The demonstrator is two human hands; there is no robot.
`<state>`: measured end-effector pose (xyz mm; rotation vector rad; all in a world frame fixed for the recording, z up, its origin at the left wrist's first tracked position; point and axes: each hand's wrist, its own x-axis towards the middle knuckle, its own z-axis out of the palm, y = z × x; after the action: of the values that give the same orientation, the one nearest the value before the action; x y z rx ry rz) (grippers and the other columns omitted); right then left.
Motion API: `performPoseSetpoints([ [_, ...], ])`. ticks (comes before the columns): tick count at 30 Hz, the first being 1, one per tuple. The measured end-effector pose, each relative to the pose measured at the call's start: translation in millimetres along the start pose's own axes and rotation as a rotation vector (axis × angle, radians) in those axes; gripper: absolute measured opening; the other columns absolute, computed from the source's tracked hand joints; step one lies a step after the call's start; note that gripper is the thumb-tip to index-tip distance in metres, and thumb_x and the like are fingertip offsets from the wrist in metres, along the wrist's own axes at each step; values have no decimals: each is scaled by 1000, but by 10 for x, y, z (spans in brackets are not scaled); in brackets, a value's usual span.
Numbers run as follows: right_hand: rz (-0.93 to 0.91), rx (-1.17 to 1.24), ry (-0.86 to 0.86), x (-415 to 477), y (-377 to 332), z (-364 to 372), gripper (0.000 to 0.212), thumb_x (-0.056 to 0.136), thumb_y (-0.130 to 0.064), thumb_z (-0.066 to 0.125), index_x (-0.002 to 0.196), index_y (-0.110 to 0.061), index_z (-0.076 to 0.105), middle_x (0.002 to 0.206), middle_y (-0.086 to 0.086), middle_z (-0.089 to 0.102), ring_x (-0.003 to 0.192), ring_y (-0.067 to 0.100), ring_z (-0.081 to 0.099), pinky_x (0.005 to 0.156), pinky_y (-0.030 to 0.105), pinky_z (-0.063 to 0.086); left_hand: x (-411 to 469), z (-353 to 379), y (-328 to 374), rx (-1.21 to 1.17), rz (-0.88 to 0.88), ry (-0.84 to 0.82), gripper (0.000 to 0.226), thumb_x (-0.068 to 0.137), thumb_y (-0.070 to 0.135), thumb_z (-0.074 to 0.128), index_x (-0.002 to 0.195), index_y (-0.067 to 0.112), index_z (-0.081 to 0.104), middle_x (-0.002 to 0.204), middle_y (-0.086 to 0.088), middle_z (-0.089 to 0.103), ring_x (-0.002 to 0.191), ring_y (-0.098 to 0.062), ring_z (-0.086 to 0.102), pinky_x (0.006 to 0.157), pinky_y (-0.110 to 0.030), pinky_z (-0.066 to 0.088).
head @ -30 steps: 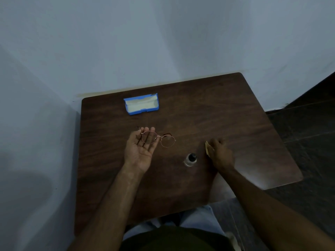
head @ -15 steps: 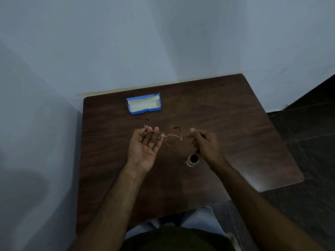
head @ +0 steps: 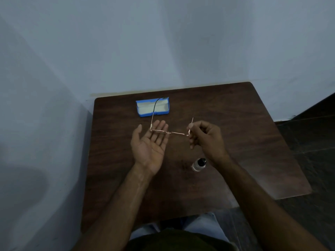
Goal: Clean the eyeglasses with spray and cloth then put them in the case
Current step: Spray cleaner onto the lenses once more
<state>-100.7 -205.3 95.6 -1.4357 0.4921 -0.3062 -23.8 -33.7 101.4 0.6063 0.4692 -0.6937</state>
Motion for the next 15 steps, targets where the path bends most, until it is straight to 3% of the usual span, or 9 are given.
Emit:
performPoseSetpoints([
  [3, -115, -85, -25, -6, -37, -24, 22, 103, -12, 63, 93, 7, 65, 66, 6, 61, 53, 17, 57, 47, 29, 52, -65, -22, -121, -34, -44, 50, 49, 102, 27, 49, 138, -4, 59, 138, -23, 68, 131, -34, 65, 117, -43, 47],
  [7, -219, -220, -40, -35, -48, -51, 18, 104, -14, 61, 95, 1, 65, 70, 10, 62, 52, 21, 57, 48, 30, 51, -128, 43, -269, 147, -97, 82, 33, 103, 8, 58, 133, -4, 64, 130, -21, 73, 123, -29, 71, 106, -36, 55],
  [15, -452, -505, -43, -125, -88, -120, 15, 105, -18, 60, 95, -8, 65, 75, 1, 62, 57, 19, 59, 52, 40, 53, -140, 134, -324, 241, -139, 54, 27, 98, 17, 71, 123, 5, 73, 121, -16, 78, 107, -22, 78, 90, -31, 63],
])
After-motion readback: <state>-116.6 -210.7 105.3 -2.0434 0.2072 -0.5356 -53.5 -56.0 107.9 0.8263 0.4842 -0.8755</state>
